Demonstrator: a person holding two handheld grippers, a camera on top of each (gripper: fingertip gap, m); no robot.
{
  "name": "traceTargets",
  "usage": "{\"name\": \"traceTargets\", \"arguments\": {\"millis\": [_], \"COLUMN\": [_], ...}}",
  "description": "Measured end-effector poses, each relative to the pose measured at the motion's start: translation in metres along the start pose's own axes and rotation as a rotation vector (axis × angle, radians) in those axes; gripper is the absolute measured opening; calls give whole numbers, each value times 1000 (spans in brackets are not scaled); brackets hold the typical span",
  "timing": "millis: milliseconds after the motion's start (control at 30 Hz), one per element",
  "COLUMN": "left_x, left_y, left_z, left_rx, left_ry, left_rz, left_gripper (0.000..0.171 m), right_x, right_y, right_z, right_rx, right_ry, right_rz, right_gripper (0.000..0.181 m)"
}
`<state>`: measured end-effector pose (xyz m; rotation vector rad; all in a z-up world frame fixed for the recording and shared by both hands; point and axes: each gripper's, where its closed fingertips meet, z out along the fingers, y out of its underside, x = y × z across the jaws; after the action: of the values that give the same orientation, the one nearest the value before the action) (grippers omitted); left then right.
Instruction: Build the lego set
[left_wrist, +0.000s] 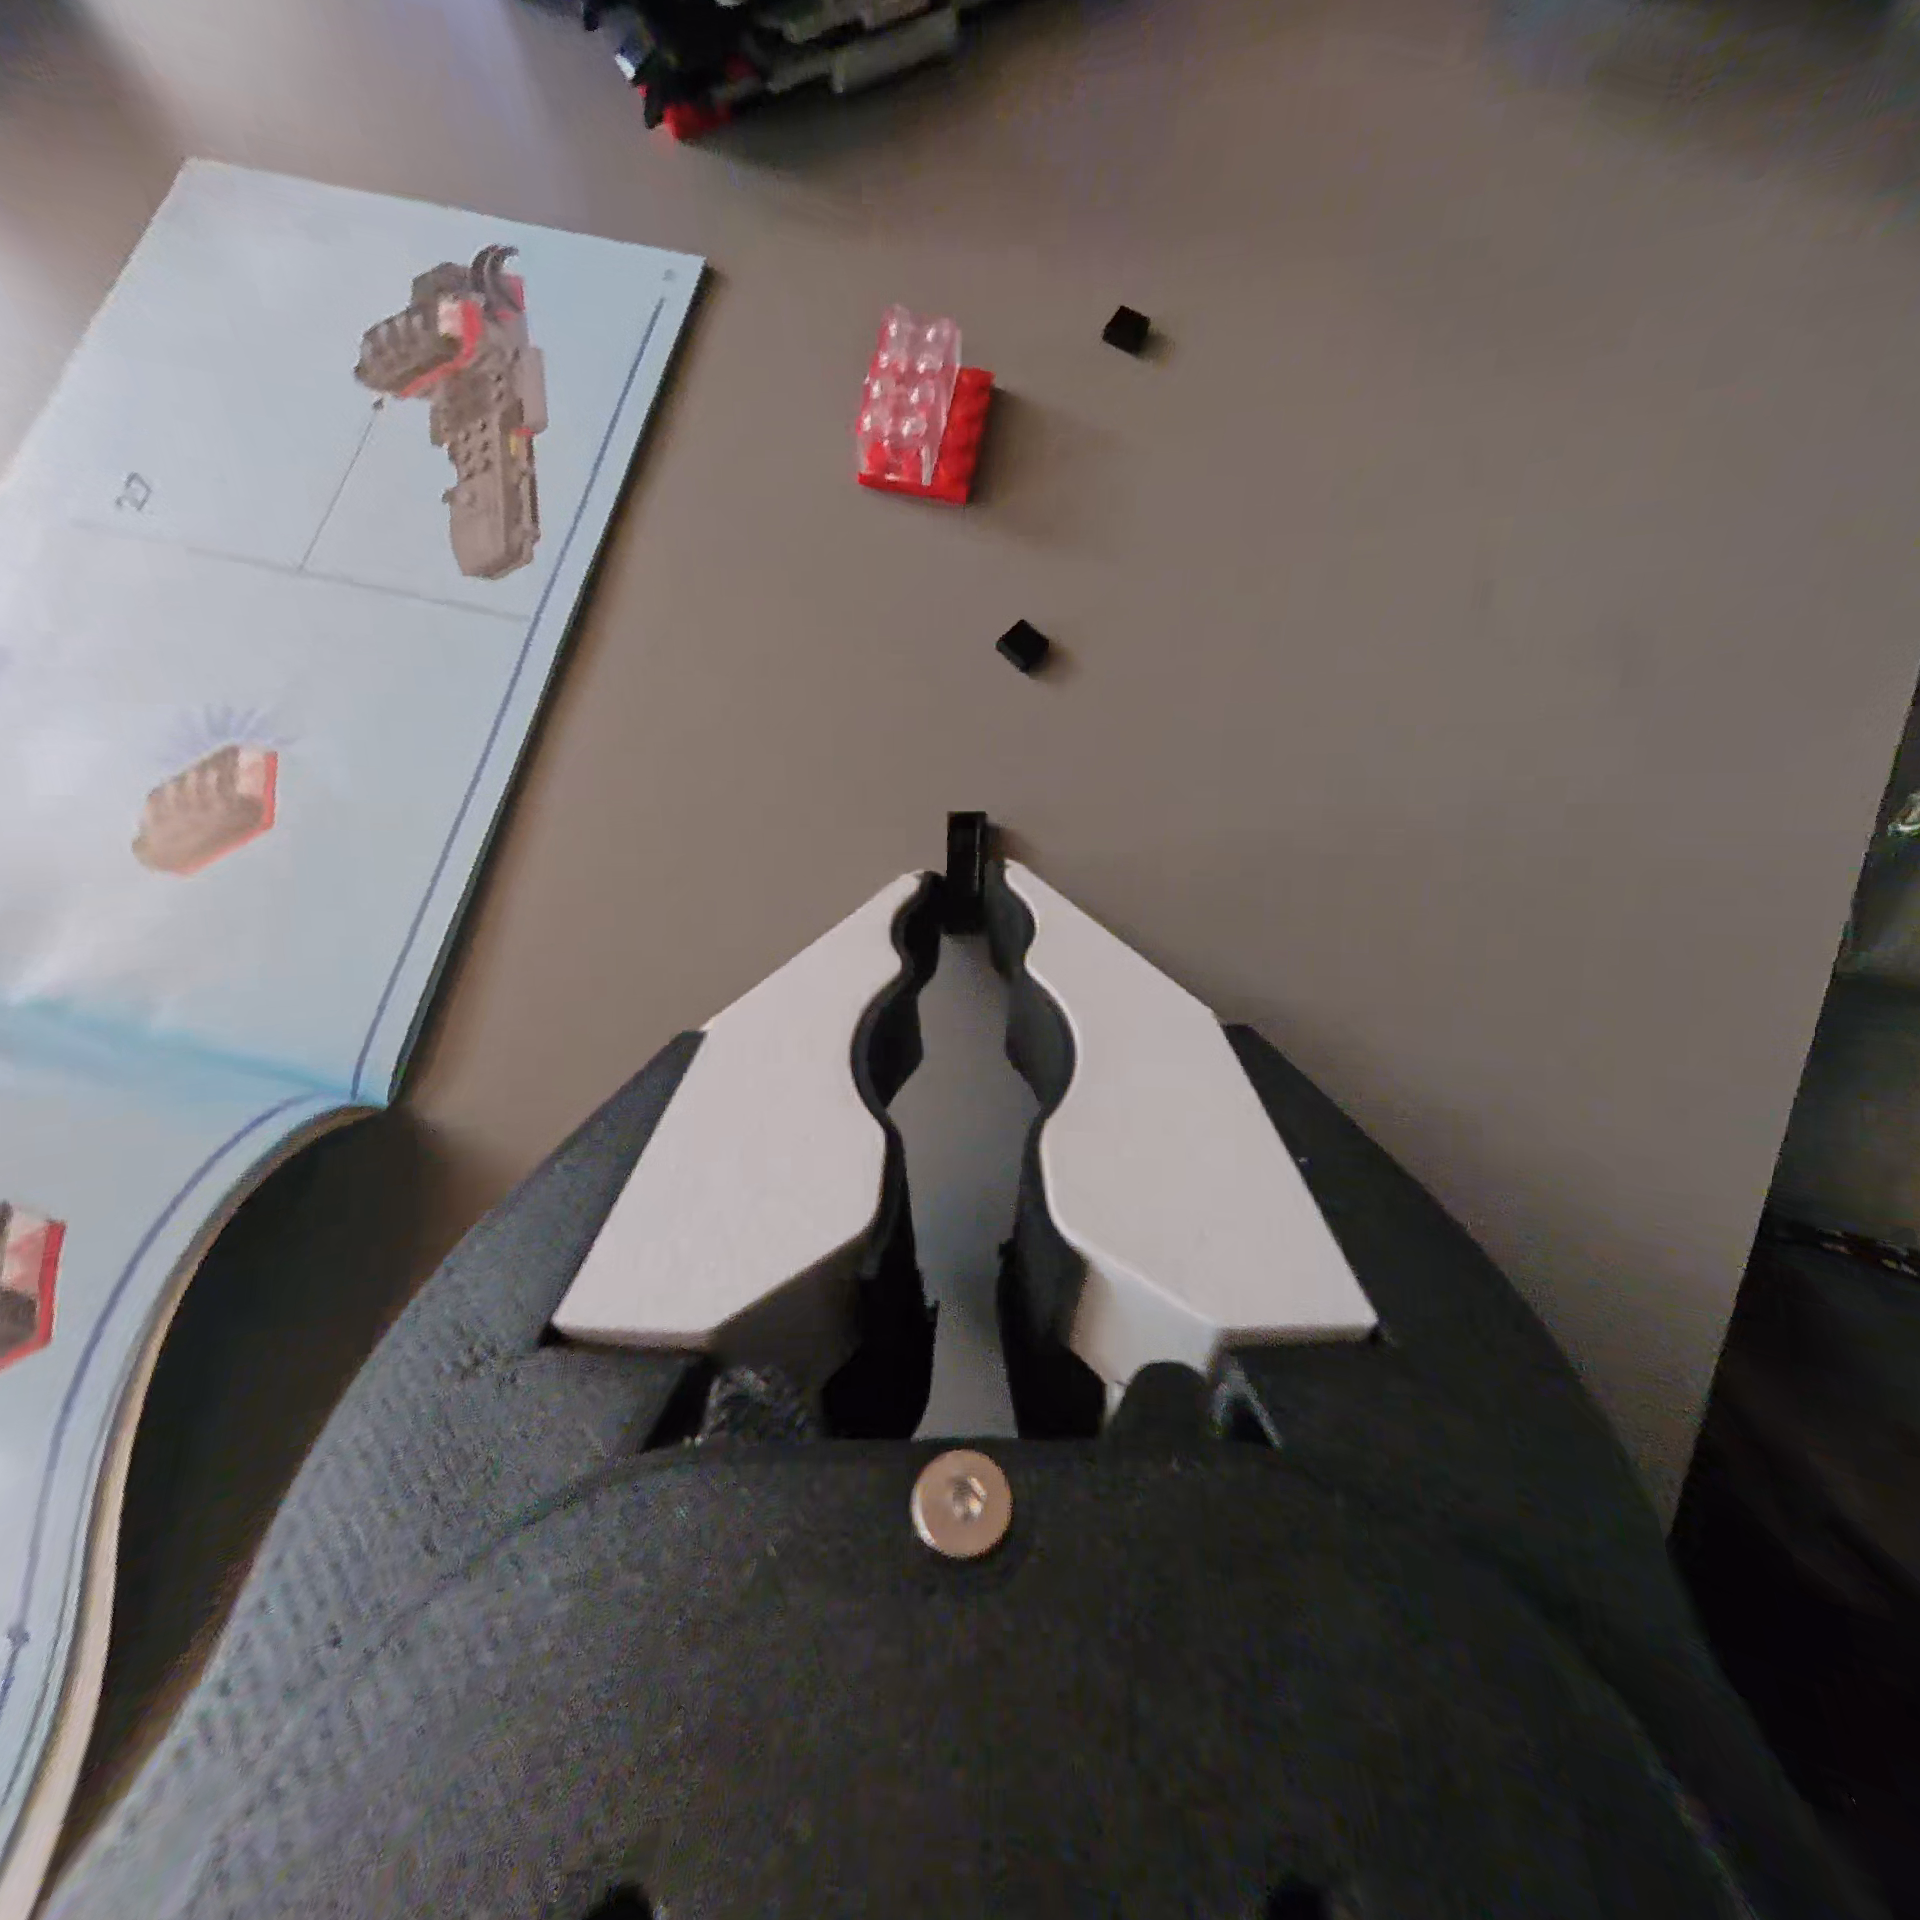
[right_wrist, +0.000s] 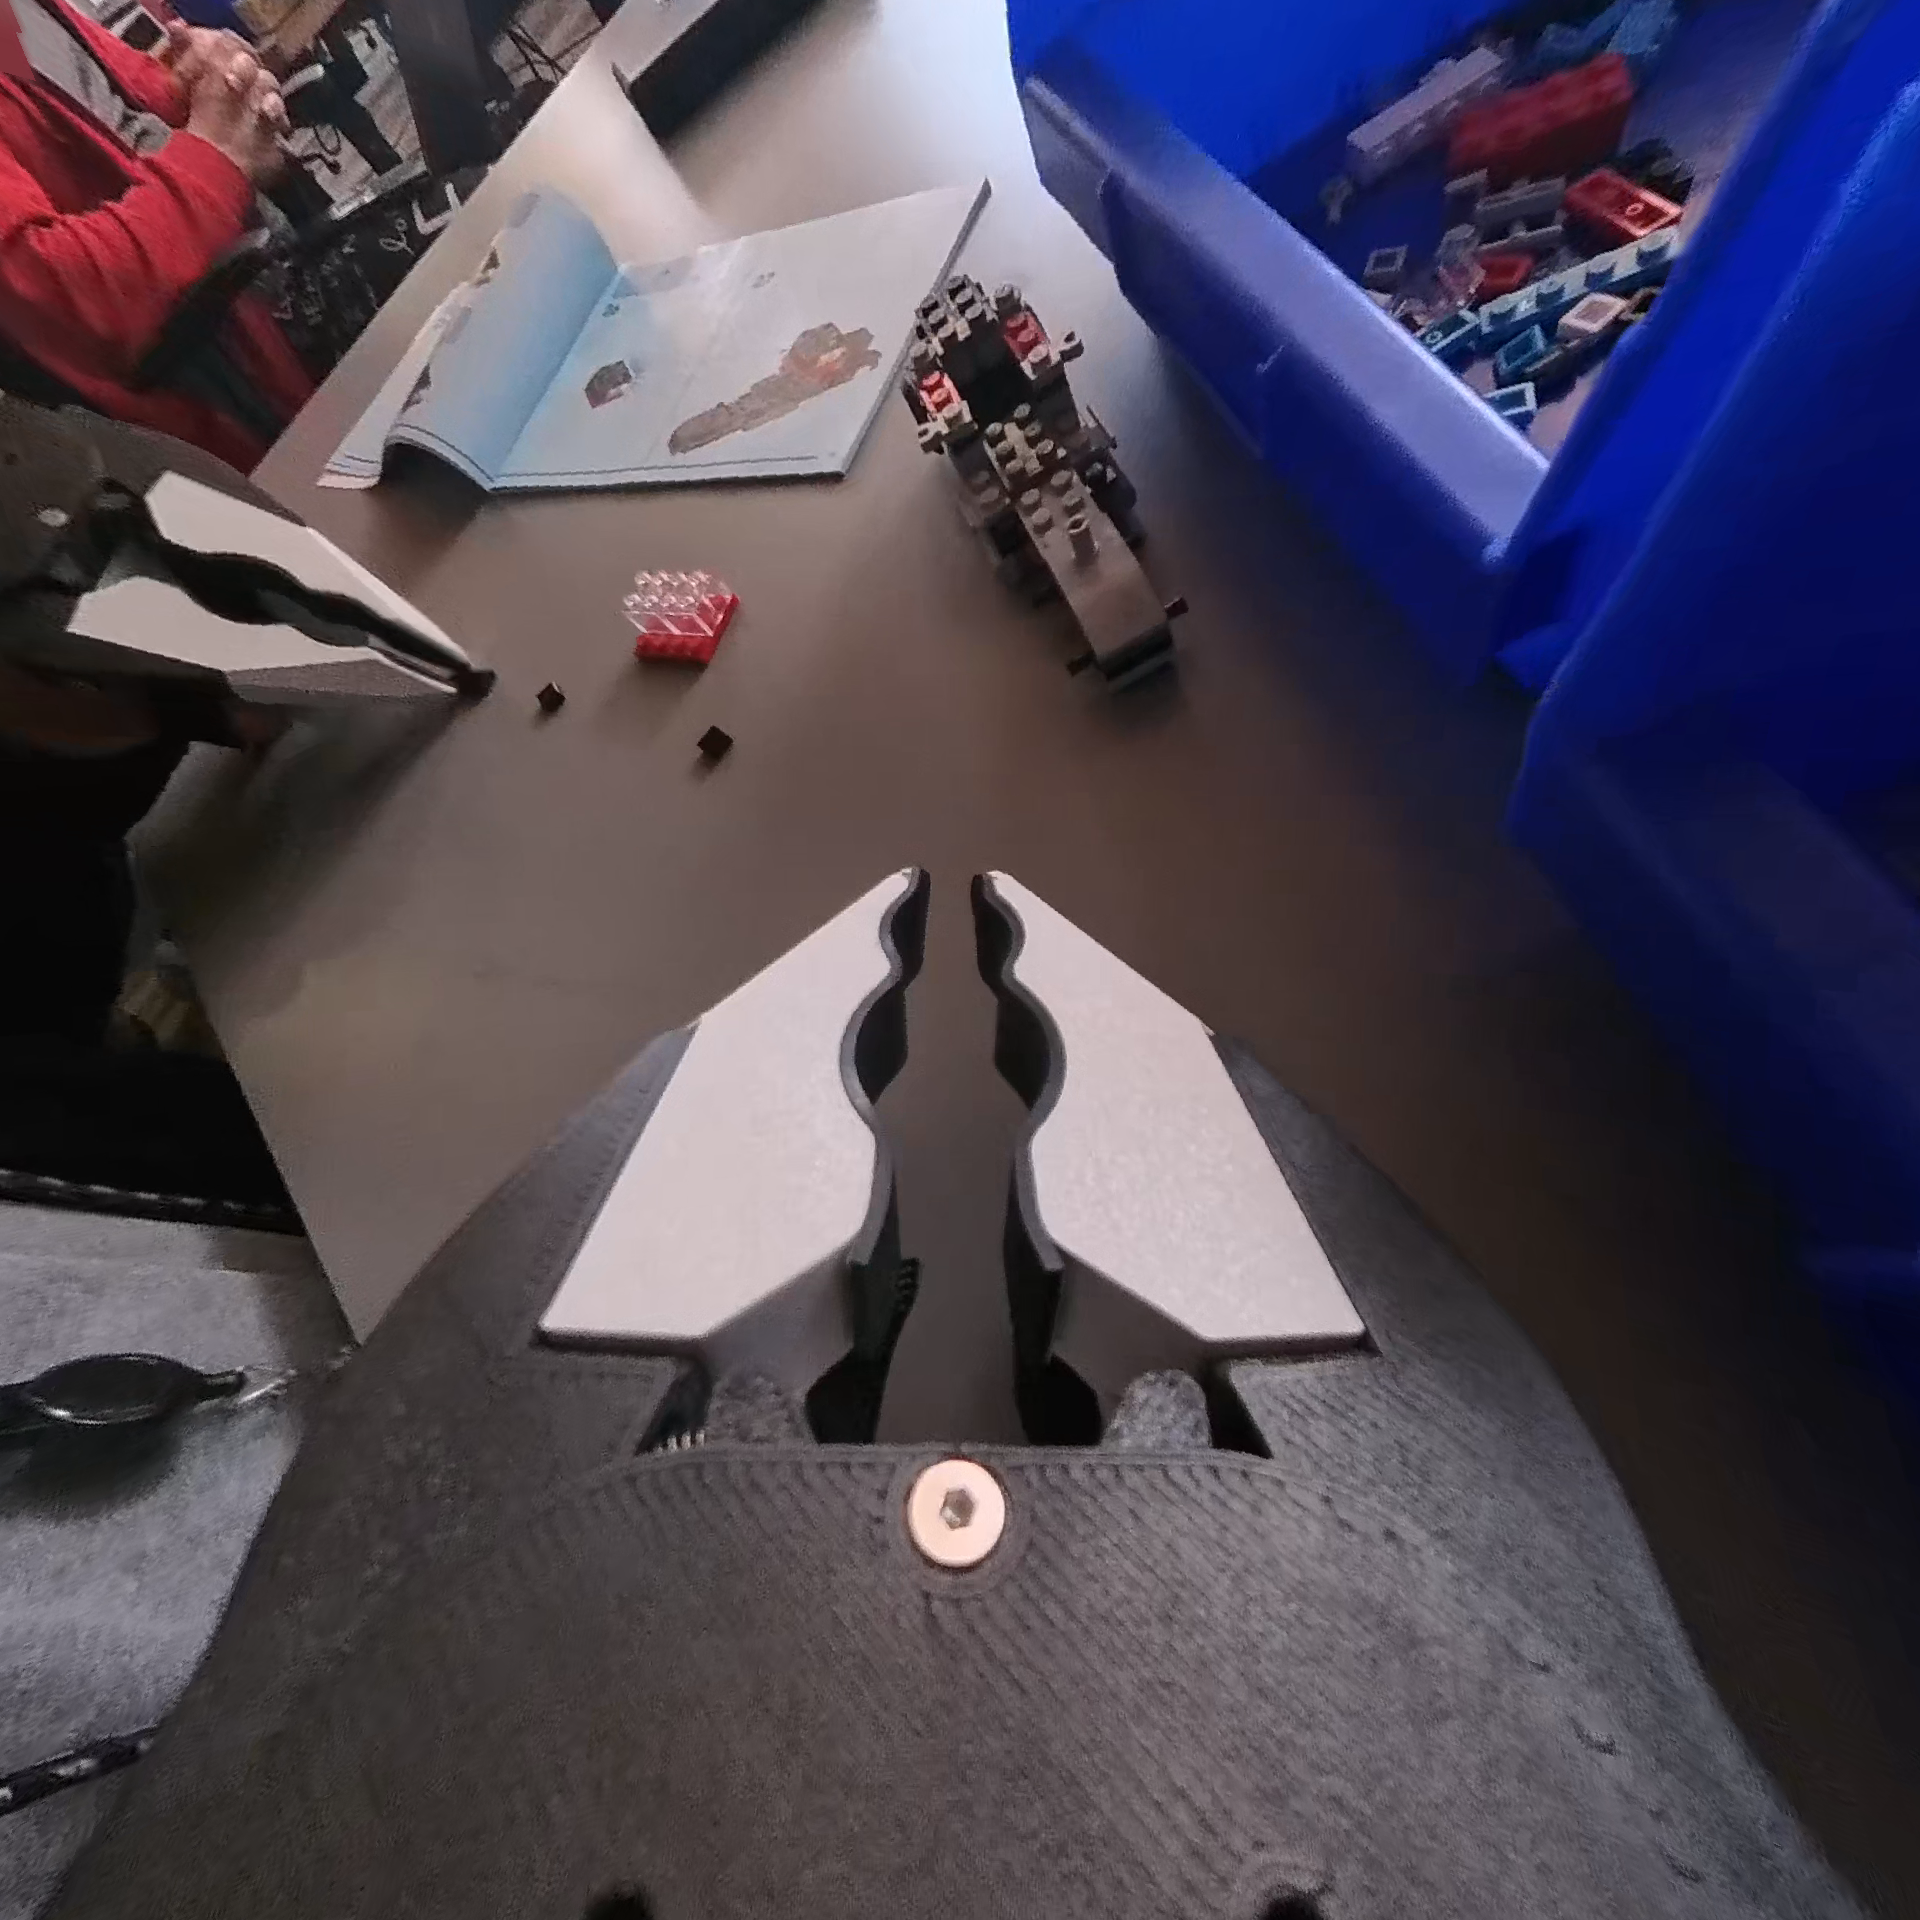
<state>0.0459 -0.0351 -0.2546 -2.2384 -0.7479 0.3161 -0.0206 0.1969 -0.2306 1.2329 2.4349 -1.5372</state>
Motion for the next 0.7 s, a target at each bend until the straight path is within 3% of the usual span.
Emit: {"name": "traceTargets", "arguments": {"millis": [133, 267, 367, 533, 700], "left_x": [-1, -3, -5, -13, -15], "left_y": [-11, -53, -77, -85, -85], "left_z": [8, 14, 25, 50, 53], "left_rx": [17, 142, 169, 108, 95], "left_ry": [19, 50, 74, 77, 79], "left_rz": [0, -30, -17, 17, 12], "left_gripper": [8, 8, 8, 8, 8], "right_x": [1, 0, -1, -1, -1], "right_y": [-3, -3, -2, -4, -7], "right_z": [-3, -2, -1, -4, -6], "right_rx": [22, 16, 12, 33, 55], "right_ry": [-29, -55, -68, -94, -125], "right_rz": [41, 57, 61, 85, 117], "right_gripper": [10, 9, 9, 9, 8]}}
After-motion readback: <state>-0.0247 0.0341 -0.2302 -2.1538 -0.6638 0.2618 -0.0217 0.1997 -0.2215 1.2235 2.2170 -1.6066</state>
